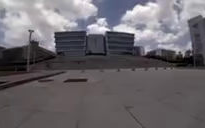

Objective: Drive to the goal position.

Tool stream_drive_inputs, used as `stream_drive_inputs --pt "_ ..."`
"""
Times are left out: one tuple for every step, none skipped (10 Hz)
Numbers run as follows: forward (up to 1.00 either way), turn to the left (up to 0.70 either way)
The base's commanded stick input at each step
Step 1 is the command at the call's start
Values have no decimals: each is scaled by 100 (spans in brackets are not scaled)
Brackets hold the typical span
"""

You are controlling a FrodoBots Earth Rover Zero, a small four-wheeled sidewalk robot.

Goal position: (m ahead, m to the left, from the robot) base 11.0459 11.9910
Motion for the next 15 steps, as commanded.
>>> stream_drive_inputs --pt "70 -29" --pt "70 -13" --pt "70 0" --pt "70 0" --pt "70 0" --pt "70 0" --pt "70 0" --pt "70 0" --pt "70 0" --pt "70 0" --pt "70 0" --pt "70 0" --pt "70 0" --pt "70 0" --pt "70 0"
